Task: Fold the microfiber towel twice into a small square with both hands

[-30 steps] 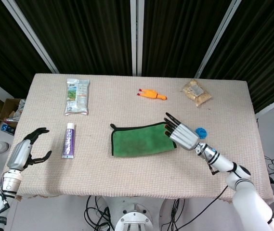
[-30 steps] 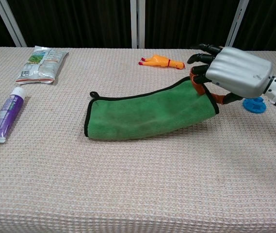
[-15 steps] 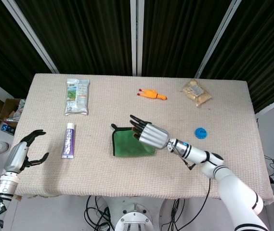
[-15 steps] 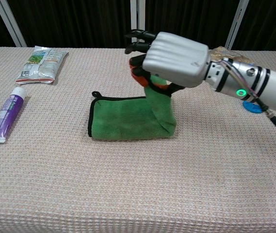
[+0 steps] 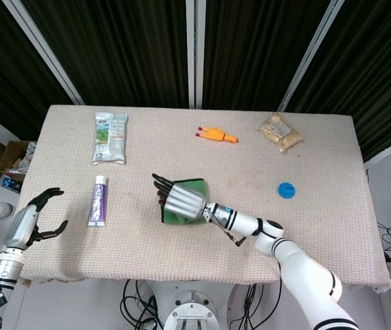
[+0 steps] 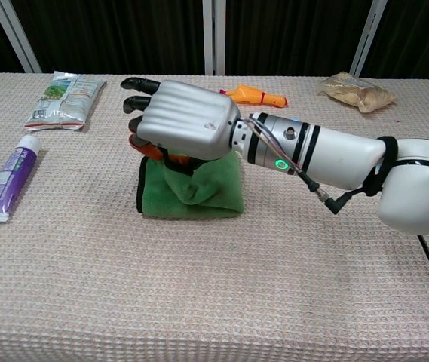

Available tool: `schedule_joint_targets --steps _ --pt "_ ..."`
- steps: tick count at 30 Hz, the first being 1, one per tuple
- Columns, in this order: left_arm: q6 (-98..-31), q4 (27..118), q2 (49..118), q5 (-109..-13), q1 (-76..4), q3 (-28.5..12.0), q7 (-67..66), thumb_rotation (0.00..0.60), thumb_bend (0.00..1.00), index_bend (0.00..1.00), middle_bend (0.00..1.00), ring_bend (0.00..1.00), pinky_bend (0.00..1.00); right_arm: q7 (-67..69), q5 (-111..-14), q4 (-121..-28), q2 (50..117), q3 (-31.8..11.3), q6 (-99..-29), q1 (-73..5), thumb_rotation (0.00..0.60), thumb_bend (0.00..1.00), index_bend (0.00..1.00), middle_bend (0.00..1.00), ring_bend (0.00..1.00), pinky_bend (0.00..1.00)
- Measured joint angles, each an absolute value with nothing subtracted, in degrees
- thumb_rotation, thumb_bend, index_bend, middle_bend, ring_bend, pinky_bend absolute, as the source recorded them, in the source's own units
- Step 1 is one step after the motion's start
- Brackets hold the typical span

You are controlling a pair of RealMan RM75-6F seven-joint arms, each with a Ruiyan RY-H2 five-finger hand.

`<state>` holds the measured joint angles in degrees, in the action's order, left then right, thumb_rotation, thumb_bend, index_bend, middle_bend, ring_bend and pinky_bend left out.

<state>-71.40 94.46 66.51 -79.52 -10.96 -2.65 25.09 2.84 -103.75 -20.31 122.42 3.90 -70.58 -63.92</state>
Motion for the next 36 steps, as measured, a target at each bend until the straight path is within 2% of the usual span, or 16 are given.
schedule_joint_targets --steps 2,4,8,9,11,14,20,22,25,28,31,33,36 --pt "-71.4 94.4 66.5 -79.7 -10.9 -2.6 25.2 0.600 0.29 0.21 0.12 0.14 0.13 2.5 -103.3 -19.7 123.3 3.7 -69.4 -64.4 0.600 0.46 0.84 0.39 0.15 0.04" --pt "-71.6 94.4 66.4 -79.8 -10.8 -2.6 25.4 0.600 0.28 0.21 0.12 0.14 0.13 1.9 -102.8 -19.4 123.9 3.4 -68.2 -64.6 0.600 0.42 0.68 0.34 0.12 0.01" --pt "-72.0 94.5 66.3 -80.0 -10.6 -2.6 25.5 0.600 0.28 0.21 0.12 0.14 0.13 -0.4 -100.4 -19.7 125.3 1.4 -66.4 -64.5 0.600 0.18 0.17 0.18 0.01 0.00" --pt "-72.1 94.5 66.3 -80.1 -10.6 -2.6 25.5 0.600 0.28 0.21 0.12 0.14 0.13 -0.8 -99.8 -20.1 125.5 0.7 -66.5 -64.4 0.600 0.13 0.08 0.15 0.00 0.00" --pt "-72.3 94.7 66.1 -80.3 -10.5 -2.6 25.4 0.600 0.28 0.21 0.12 0.14 0.13 -1.3 -98.8 -21.3 125.5 -0.2 -67.4 -64.0 0.600 0.06 0.01 0.11 0.00 0.00" --pt "-72.6 95.0 65.9 -80.4 -10.5 -2.7 25.0 0.600 0.28 0.21 0.12 0.14 0.13 -1.8 -98.1 -23.6 124.5 -1.0 -69.4 -63.2 0.600 0.00 0.00 0.07 0.00 0.00" --pt "-72.8 95.7 65.4 -80.6 -10.6 -2.9 24.0 0.600 0.28 0.21 0.12 0.14 0.14 -3.1 -97.3 -30.2 119.6 -2.0 -74.4 -60.5 0.600 0.00 0.00 0.07 0.00 0.00" --pt "-72.9 95.7 65.3 -80.5 -10.5 -2.9 23.2 0.600 0.28 0.21 0.12 0.14 0.14 -4.1 -97.0 -32.7 117.3 -2.2 -76.5 -58.8 0.600 0.02 0.00 0.08 0.00 0.00" --pt "-73.3 95.2 65.4 -80.0 -10.5 -3.1 20.5 0.600 0.28 0.21 0.12 0.14 0.13 -6.2 -96.1 -38.3 112.5 -2.3 -79.2 -55.0 0.600 0.15 0.03 0.10 0.00 0.03" --pt "-74.1 93.7 66.0 -79.5 -10.3 -3.2 15.4 0.600 0.28 0.22 0.12 0.14 0.13 -8.2 -94.6 -46.3 106.4 -2.1 -81.3 -50.6 0.600 0.22 0.11 0.15 0.01 0.06" --pt "-75.9 91.3 67.2 -79.2 -10.1 -3.4 9.2 0.600 0.28 0.22 0.13 0.14 0.13 -9.2 -92.6 -56.7 98.9 -1.3 -82.9 -45.6 0.600 0.23 0.12 0.15 0.02 0.08" --pt "-77.6 89.7 68.1 -79.3 -9.8 -3.5 5.7 0.600 0.28 0.23 0.13 0.14 0.13 -9.2 -90.9 -64.9 93.0 -0.5 -83.8 -42.0 0.600 0.23 0.10 0.12 0.01 0.07" --pt "-81.2 88.1 69.4 -80.2 -8.8 -3.3 1.6 0.600 0.28 0.23 0.13 0.14 0.13 -8.2 -88.5 -76.5 83.1 1.6 -85.1 -35.9 0.600 0.22 0.00 0.03 0.00 0.00"
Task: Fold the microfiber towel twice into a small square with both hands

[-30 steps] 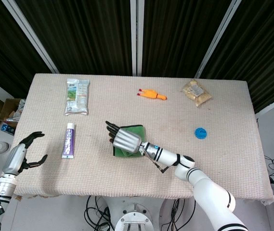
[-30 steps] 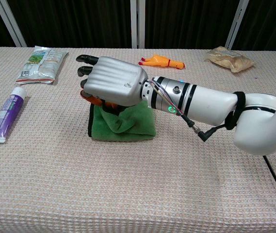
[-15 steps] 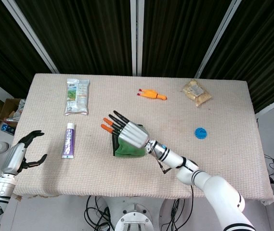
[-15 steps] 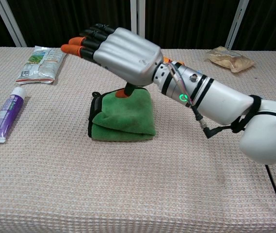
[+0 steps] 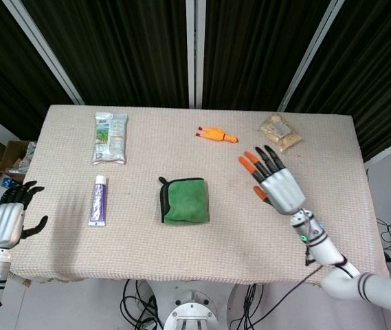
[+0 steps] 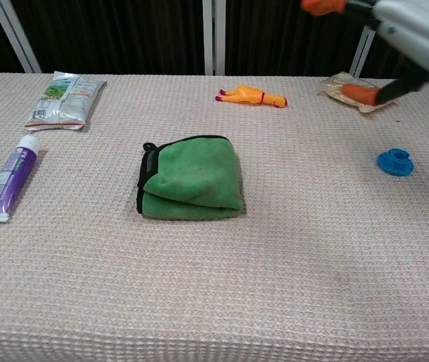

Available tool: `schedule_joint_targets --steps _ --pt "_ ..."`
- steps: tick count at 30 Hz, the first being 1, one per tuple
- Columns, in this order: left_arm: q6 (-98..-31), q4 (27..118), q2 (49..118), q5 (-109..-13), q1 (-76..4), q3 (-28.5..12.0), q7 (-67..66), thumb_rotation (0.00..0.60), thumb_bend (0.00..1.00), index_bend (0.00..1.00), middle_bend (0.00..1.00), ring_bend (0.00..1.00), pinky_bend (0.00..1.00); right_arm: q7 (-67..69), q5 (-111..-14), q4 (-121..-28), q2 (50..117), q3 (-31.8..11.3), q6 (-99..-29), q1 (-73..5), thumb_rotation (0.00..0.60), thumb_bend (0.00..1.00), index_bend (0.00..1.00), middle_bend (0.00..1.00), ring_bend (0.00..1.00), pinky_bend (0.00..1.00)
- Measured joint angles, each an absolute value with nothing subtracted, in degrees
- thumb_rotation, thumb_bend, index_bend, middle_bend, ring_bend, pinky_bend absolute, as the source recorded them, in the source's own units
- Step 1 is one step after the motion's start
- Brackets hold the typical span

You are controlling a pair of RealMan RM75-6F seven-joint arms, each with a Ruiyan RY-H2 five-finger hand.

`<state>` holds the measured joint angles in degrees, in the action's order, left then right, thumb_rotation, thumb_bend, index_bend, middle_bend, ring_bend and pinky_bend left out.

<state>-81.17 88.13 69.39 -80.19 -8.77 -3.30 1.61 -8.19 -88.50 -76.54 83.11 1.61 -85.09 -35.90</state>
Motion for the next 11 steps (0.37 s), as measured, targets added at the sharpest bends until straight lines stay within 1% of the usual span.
schedule_joint_targets --steps 2,5,8,11 --pt "-83.2 88.3 69.7 -81.5 -7.7 -2.8 1.3 0.600 0.27 0.23 0.13 0.14 0.13 -6.9 -87.1 -83.4 76.3 3.5 -86.2 -31.0 0.600 0.22 0.00 0.00 0.00 0.00" --pt "-85.5 89.3 69.8 -82.9 -6.4 -2.3 1.8 0.600 0.26 0.23 0.13 0.14 0.13 -3.8 -85.8 -89.0 69.5 6.3 -88.7 -23.8 0.600 0.22 0.00 0.00 0.00 0.00" --pt "-87.6 90.3 69.9 -83.8 -5.0 -1.7 0.8 0.600 0.26 0.23 0.13 0.14 0.13 0.3 -85.2 -90.5 66.7 8.3 -91.8 -17.8 0.600 0.22 0.00 0.00 0.00 0.00" --pt "-89.1 91.5 70.0 -84.2 -3.6 -1.1 -0.6 0.600 0.26 0.23 0.13 0.14 0.13 3.2 -84.9 -90.1 66.3 9.1 -94.9 -13.5 0.600 0.22 0.00 0.00 0.00 0.00"
